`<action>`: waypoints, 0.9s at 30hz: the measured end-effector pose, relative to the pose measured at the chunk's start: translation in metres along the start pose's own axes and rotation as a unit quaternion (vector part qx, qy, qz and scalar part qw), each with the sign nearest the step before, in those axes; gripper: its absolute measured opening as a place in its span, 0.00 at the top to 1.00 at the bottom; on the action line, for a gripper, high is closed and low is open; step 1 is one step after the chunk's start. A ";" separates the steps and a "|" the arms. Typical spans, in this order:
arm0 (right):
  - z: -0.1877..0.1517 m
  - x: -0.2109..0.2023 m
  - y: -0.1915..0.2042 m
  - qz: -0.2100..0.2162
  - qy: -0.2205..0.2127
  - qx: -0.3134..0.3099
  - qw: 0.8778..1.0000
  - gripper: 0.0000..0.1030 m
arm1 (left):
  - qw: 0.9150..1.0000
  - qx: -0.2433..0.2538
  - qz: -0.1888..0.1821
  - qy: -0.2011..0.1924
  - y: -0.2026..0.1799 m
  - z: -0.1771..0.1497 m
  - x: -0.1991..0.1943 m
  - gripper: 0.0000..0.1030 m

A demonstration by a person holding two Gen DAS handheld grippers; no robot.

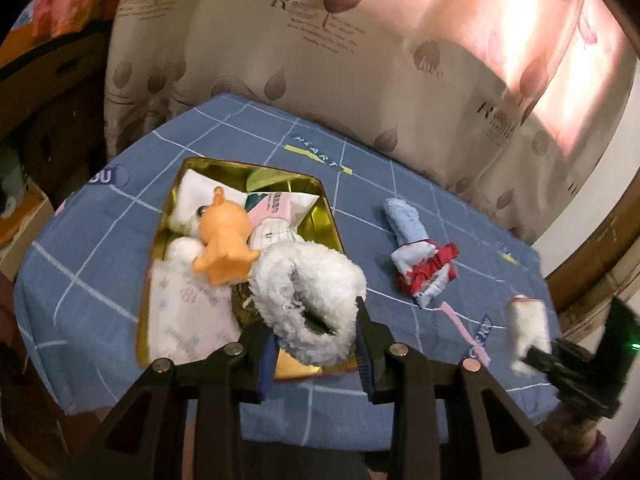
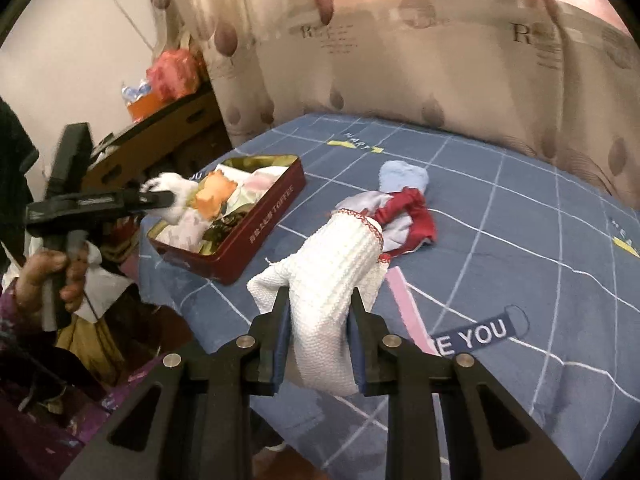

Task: Organize soft objects
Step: 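Lower the fluffy slipper into the gold tin and open the left gripper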

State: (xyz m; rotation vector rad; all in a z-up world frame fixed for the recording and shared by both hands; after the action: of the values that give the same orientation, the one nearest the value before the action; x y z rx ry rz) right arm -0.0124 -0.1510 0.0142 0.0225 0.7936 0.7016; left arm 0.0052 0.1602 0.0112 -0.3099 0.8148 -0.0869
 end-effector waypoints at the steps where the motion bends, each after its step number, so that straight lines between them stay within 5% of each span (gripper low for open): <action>1: -0.001 0.000 -0.001 0.001 -0.001 0.004 1.000 0.77 | 1.000 0.002 -0.006 0.002 -0.002 0.002 0.008 0.68; 14: -0.008 0.001 -0.009 0.005 0.001 0.025 1.000 0.77 | 0.996 0.056 0.001 0.063 -0.009 -0.005 0.071 0.64; 19: -0.008 0.004 -0.009 0.009 0.005 0.028 1.000 0.77 | 0.995 0.042 0.019 0.085 -0.003 -0.013 0.071 0.49; 27: -0.011 0.005 -0.002 0.012 0.012 0.029 0.999 0.77 | 0.993 0.026 0.054 0.099 0.007 -0.029 0.049 0.46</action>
State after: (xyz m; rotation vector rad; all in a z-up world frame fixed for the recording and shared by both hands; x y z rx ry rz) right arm -0.0154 -0.1522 0.0023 0.0752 0.8371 0.7020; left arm 0.0169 0.1500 -0.0437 -0.2099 1.0230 -0.0383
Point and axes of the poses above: each gripper's, at about its wrist camera, not at the fingertips, and x roughly the way its jaws point, y to its left, z to its top, the point moved 5 cm from there along x, roughly the way its jaws point, and after that the axes turned 5 degrees about x, right-handed, at the moved point
